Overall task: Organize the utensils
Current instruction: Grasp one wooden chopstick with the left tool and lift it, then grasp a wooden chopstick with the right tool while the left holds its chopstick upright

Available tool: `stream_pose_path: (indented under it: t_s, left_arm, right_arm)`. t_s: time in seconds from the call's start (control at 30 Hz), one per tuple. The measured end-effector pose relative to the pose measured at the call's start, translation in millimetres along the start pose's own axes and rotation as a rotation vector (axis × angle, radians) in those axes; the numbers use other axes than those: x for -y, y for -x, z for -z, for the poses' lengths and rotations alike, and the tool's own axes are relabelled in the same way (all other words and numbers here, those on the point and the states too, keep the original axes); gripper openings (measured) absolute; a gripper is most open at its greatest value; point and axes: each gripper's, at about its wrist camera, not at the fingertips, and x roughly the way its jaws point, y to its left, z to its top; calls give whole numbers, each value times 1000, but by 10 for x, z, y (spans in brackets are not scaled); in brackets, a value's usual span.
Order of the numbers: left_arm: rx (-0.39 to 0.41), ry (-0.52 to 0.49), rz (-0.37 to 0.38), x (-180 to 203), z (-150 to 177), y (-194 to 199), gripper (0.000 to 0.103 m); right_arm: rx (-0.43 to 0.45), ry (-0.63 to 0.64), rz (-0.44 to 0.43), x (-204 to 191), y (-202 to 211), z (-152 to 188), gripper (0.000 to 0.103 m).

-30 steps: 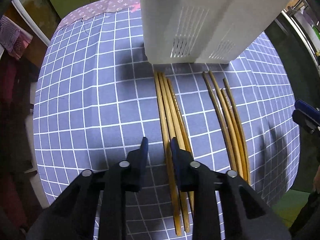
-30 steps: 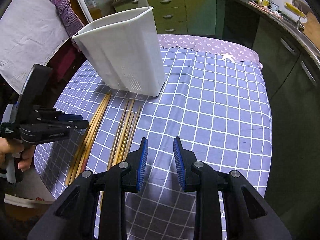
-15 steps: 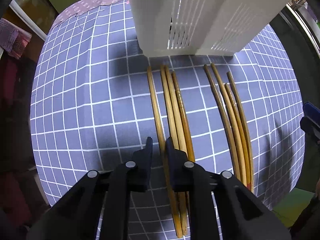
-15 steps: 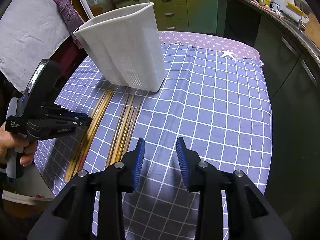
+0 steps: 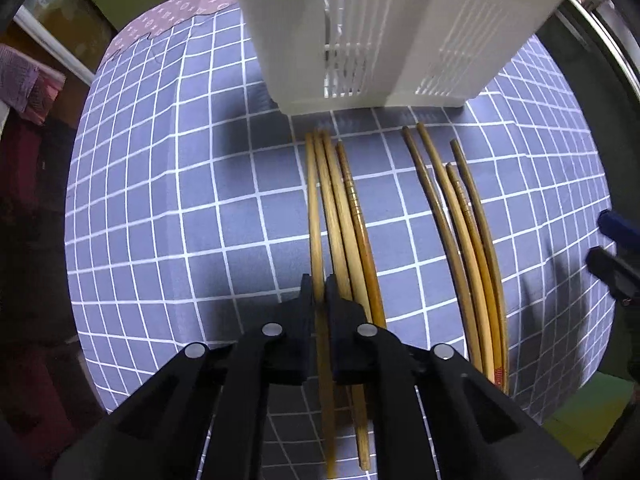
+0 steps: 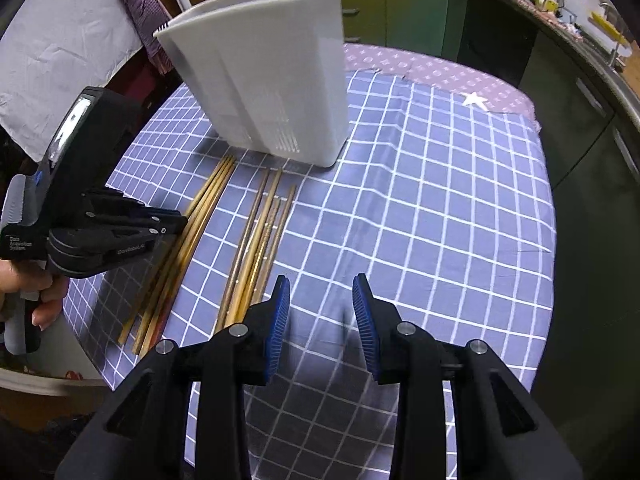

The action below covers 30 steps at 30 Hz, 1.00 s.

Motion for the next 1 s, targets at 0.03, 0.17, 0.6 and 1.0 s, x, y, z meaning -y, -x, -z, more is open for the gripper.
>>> stream_pose_path:
  t_s: [0.03,0.17,0.6,1.0]
  left_arm:
    - [9,1,1,-49,34,19,7]
    - [93,-1,-7,-198,124,223,7]
    - [376,-6,21,-524,547,955,6]
    - [508,-25,26,-642,816,1250,6]
  right_arm:
    - [-14,1,-5,-12,-38,-17,33]
    - [-76,-4,-35,-70,-234,-67,21]
    - [-184,-4,-33,-312,-635,-261,11]
    - [-244,-6,26,-496,-871,-403,11]
